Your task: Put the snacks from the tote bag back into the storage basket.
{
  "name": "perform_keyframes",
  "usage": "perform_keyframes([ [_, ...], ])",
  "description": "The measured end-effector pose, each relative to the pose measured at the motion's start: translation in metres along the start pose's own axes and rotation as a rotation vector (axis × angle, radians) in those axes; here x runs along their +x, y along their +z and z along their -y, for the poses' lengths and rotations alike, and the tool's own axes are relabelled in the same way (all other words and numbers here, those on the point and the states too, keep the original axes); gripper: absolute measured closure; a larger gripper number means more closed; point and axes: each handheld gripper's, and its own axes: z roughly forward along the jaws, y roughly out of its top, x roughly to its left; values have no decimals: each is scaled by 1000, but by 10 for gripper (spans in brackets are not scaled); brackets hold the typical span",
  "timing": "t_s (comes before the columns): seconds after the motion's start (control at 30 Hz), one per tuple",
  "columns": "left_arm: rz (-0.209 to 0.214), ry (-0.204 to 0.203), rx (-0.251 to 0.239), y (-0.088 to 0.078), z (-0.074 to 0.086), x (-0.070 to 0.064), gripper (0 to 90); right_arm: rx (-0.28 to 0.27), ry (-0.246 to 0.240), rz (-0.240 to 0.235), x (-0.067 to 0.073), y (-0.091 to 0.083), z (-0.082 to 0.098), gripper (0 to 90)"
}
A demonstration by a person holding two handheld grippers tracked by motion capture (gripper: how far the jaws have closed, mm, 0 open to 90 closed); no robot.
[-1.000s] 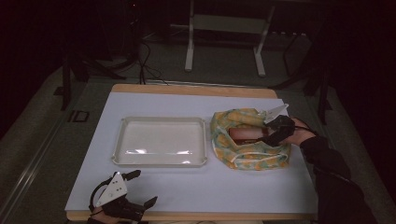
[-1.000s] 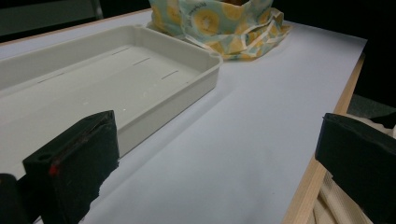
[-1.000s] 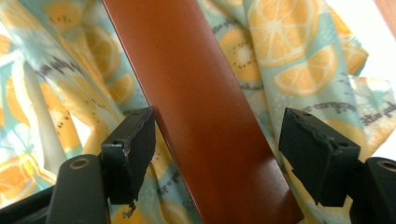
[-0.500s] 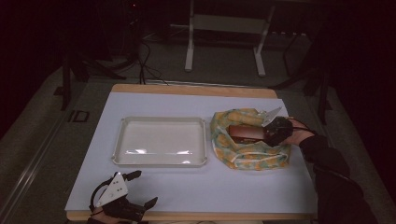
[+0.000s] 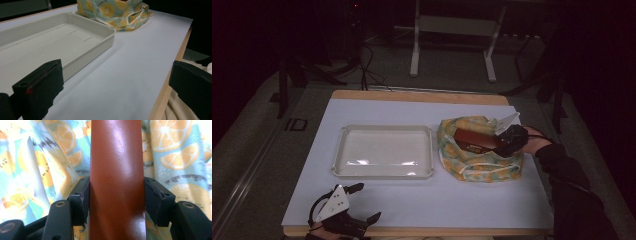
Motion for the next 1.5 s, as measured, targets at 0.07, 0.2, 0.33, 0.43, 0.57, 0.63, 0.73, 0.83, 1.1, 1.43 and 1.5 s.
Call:
perform_keyframes([
  [0.07,2,1,1,0,0,0,0,-13,2,-5,0,-4,0,428],
  [0.2,6,6,1,0,0,0,0,-27,-2,-8,-1,-12,-1,431],
  [0.33,10,8,-1,1,0,-1,0,-28,-4,-3,-1,-19,-1,432],
  [0.43,13,8,-4,0,0,-1,0,-40,-1,3,-1,-26,-2,433],
  [0.57,18,10,-8,0,-1,-1,0,-43,-8,7,-2,-36,-5,433],
  [0.63,18,13,-9,0,-1,-2,0,-48,-12,7,-1,-39,-6,433],
  [0.73,21,10,-15,0,-1,-2,0,-58,-17,22,-2,-52,-11,433],
  [0.83,22,12,-21,-1,-2,-3,0,-54,-20,34,-2,-59,-14,433],
  [1.1,26,14,-30,-2,-2,-5,0,-55,-39,57,-2,-76,-26,433],
  [1.43,12,24,-42,-5,-4,-10,0,-68,-68,56,1,-87,-44,433],
  [1.5,9,27,-41,-5,-4,-11,0,-70,-77,52,2,-88,-49,433],
])
